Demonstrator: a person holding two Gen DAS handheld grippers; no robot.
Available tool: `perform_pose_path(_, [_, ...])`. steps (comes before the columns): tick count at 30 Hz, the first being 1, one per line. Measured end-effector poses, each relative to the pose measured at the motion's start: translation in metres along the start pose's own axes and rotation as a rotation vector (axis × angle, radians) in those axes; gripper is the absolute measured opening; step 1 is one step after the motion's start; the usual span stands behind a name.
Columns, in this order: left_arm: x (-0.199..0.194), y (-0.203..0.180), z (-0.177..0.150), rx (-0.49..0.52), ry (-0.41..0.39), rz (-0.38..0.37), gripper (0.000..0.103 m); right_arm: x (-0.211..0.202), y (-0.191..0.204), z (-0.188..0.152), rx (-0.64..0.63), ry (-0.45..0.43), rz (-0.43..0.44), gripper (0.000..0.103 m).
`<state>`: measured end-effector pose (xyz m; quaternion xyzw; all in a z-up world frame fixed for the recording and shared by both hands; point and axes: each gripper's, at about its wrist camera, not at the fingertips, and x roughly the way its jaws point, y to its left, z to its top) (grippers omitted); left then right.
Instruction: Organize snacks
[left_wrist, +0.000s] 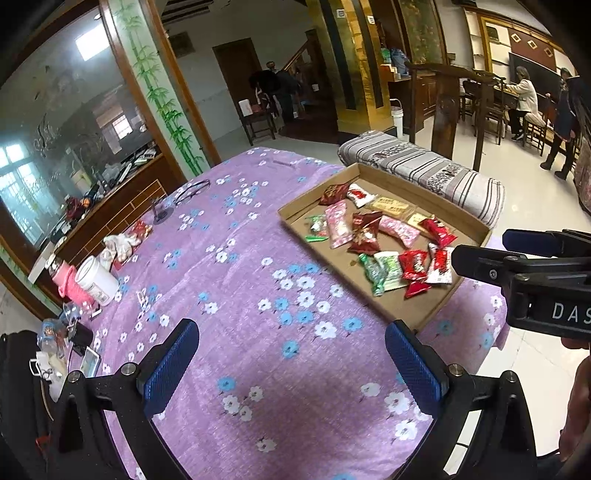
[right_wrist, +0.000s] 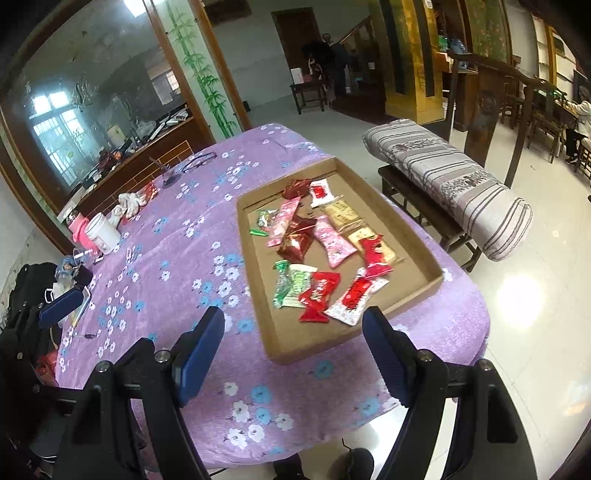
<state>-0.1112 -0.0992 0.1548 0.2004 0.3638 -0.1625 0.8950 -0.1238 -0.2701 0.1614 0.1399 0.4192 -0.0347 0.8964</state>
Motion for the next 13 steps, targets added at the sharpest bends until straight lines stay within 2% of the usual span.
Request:
perform_pose_path(6, [0.006,0.024,-0.012,-0.044,0.02,0.004,0.102,0.011,0.027,-0.002,-0.046,0.024,0.01,0.076])
perform_pose_path(11, [0.009,0.051,-0.026,-0.099,0.049,-0.039,0.102,0.022,0.052,-0.004,-0.085,0.043,0.027,0.076])
perform_pose_path(13, [0.011,0.064,-0.033,-0.119,0.061,-0.024,0.102,0.028,0.064,-0.005,-0.102,0.054,0.036,0.076])
